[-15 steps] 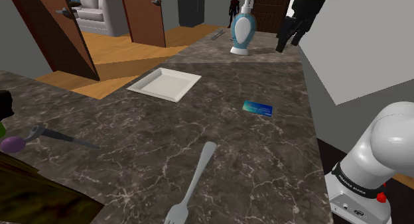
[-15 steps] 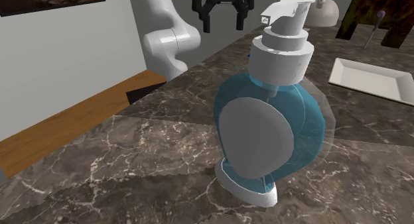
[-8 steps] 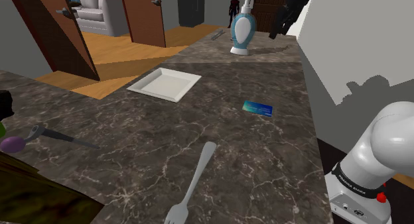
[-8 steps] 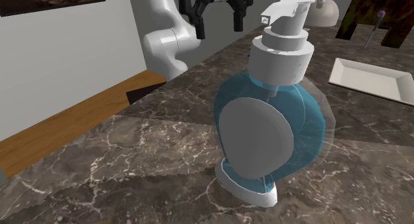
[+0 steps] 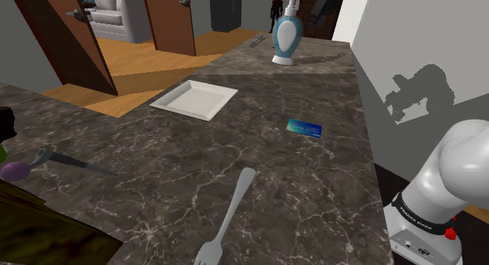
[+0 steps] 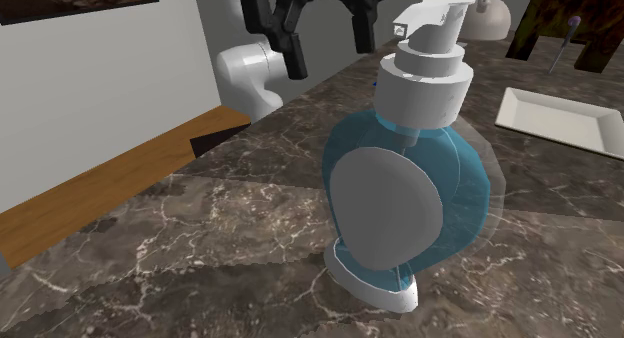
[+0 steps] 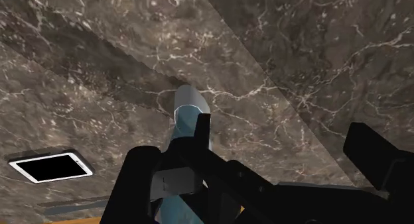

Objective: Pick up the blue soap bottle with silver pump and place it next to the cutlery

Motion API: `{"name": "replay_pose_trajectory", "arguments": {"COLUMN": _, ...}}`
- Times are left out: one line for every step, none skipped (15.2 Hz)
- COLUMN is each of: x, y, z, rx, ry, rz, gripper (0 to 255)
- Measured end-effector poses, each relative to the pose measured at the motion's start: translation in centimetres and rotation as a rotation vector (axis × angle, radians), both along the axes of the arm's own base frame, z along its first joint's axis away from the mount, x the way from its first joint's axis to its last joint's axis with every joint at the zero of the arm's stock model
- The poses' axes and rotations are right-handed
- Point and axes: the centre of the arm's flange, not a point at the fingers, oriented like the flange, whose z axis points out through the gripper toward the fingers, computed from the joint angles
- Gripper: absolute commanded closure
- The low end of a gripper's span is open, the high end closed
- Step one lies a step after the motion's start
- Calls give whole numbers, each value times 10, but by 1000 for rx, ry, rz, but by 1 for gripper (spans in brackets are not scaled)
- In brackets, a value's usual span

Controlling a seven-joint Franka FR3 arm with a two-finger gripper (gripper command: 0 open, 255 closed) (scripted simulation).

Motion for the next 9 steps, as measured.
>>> {"name": "replay_pose_trajectory", "arguments": {"x": 10, "y": -8, "z": 2, "rx": 8, "ry": -9, "rz": 17, "gripper": 0}}
{"name": "replay_pose_trajectory", "arguments": {"x": 19, "y": -19, "z": 3, "rx": 16, "ry": -18, "rz": 34, "gripper": 0}}
{"name": "replay_pose_trajectory", "arguments": {"x": 30, "y": -25, "z": 7, "rx": 23, "ry": -27, "rz": 52, "gripper": 0}}
{"name": "replay_pose_trajectory", "arguments": {"x": 40, "y": -32, "z": 11, "rx": 31, "ry": -36, "rz": 70, "gripper": 0}}
{"name": "replay_pose_trajectory", "arguments": {"x": 51, "y": -40, "z": 10, "rx": 39, "ry": -45, "rz": 87, "gripper": 0}}
{"name": "replay_pose_trajectory", "arguments": {"x": 61, "y": -48, "z": 13, "rx": 47, "ry": -53, "rz": 104, "gripper": 0}}
{"name": "replay_pose_trajectory", "arguments": {"x": 73, "y": -58, "z": 18, "rx": 54, "ry": -62, "rz": 122, "gripper": 0}}
{"name": "replay_pose_trajectory", "arguments": {"x": 84, "y": -64, "z": 22, "rx": 62, "ry": -72, "rz": 140, "gripper": 0}}
{"name": "replay_pose_trajectory", "arguments": {"x": 91, "y": -70, "z": 22, "rx": 67, "ry": -78, "rz": 154, "gripper": 0}}
